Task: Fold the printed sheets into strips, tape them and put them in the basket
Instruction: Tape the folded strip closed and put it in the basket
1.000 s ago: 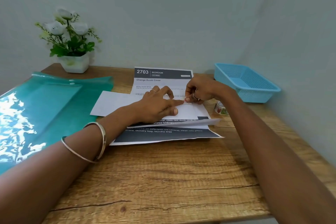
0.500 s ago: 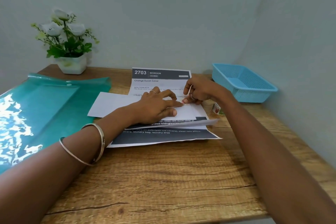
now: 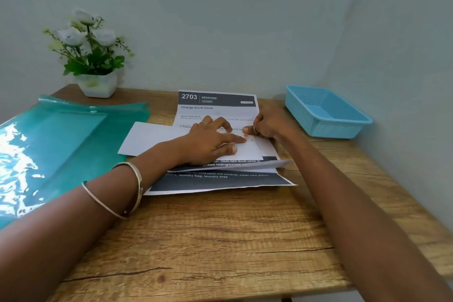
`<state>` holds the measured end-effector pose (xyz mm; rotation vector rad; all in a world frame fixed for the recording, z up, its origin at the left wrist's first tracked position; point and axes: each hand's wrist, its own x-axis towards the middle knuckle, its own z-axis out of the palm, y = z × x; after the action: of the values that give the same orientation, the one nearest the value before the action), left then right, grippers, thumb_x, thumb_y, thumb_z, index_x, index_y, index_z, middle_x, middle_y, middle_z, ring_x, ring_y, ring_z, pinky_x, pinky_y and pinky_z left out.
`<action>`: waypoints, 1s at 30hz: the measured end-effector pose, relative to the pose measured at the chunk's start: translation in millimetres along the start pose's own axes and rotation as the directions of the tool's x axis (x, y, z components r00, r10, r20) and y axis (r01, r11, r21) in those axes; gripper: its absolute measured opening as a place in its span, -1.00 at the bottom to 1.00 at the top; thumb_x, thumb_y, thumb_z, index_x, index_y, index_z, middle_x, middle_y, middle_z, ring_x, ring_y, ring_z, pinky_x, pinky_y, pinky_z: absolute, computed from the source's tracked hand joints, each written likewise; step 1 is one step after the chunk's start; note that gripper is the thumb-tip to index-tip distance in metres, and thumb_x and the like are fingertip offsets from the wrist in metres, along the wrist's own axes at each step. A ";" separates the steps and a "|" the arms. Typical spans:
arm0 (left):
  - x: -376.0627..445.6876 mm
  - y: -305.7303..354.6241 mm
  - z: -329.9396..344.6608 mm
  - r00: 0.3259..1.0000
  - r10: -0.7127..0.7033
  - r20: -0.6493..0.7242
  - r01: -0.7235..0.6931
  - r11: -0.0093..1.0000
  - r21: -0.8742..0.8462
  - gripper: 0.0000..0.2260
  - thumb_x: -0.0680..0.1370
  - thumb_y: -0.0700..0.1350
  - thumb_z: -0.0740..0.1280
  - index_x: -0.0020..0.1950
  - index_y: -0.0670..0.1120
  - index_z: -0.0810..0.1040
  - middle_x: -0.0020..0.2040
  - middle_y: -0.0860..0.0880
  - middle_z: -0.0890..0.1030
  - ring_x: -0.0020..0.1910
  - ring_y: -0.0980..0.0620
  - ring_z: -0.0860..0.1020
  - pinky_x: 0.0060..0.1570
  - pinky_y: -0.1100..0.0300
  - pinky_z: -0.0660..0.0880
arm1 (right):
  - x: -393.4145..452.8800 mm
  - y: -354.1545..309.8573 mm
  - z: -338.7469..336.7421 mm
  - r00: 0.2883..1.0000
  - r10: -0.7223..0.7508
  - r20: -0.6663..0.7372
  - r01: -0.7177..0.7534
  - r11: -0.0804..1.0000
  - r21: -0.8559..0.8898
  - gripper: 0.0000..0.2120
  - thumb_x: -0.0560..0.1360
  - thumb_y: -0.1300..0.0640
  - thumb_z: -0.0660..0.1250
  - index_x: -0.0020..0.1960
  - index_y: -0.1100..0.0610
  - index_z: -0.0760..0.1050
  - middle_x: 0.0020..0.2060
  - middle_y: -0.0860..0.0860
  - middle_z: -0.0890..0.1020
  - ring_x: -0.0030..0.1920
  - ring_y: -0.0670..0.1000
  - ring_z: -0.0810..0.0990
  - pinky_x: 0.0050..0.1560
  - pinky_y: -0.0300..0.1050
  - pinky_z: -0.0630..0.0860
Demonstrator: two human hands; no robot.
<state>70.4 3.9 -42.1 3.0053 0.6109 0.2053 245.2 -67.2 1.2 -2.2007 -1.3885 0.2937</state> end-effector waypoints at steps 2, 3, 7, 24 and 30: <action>-0.2 0.0 0.4 1.000 -0.001 -0.007 0.001 1.000 -0.005 -0.60 0.60 0.21 -0.01 0.44 0.27 0.26 0.38 -0.01 0.26 0.23 -0.04 0.24 0.28 -0.05 0.21 | -0.4 0.7 -1.5 0.998 0.040 0.048 -0.044 0.995 0.094 -0.65 0.39 0.08 0.50 -0.35 -0.03 0.32 -0.39 -0.11 0.45 -0.29 -0.04 0.46 -0.26 -0.22 0.37; -0.5 0.0 0.7 1.000 -0.001 -0.010 0.001 1.000 -0.011 -0.59 0.59 0.23 -0.03 0.43 0.27 0.27 0.37 -0.01 0.26 0.23 -0.04 0.25 0.28 -0.05 0.21 | -0.5 0.9 -2.1 0.997 0.034 0.071 -0.040 0.995 0.089 -0.64 0.38 0.09 0.51 -0.35 -0.02 0.32 -0.39 -0.11 0.45 -0.33 -0.08 0.43 -0.28 -0.23 0.36; 0.4 0.0 0.5 1.000 -0.024 -0.007 0.024 0.999 -0.024 -0.60 0.61 0.20 -0.01 0.43 0.26 0.28 0.36 -0.03 0.26 0.27 -0.04 0.24 0.30 -0.03 0.19 | -6.1 -1.4 -3.3 0.999 -0.026 0.035 0.025 0.998 0.054 -0.58 0.38 0.11 0.51 -0.34 -0.05 0.25 -0.39 -0.18 0.36 -0.37 -0.20 0.31 -0.41 -0.35 0.24; -2.0 -2.0 0.0 0.999 -0.020 -0.051 0.015 0.996 -0.090 -0.48 0.47 0.30 -0.02 0.38 0.24 0.38 0.33 0.01 0.36 0.20 0.01 0.27 0.23 0.00 0.27 | 0.5 -3.0 -5.9 0.969 0.173 0.179 -0.194 0.975 0.106 -0.70 0.34 0.09 0.54 -0.04 0.15 0.51 -0.20 0.06 0.59 -0.12 0.04 0.52 0.04 -0.04 0.50; -2.0 -2.5 0.6 0.999 -0.028 -0.043 0.026 0.998 -0.062 -0.49 0.48 0.30 -0.05 0.38 0.28 0.35 0.32 0.01 0.35 0.20 -0.01 0.27 0.23 -0.04 0.29 | -4.2 -5.1 -4.8 0.984 0.127 0.127 -0.140 0.985 0.099 -0.64 0.43 0.18 0.46 -0.35 0.02 0.29 -0.39 -0.07 0.40 -0.31 -0.03 0.40 -0.39 -0.23 0.27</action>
<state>67.7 5.4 -43.1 2.9392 0.6365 0.2833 241.4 -70.6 7.6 -2.2214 -1.2573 0.5449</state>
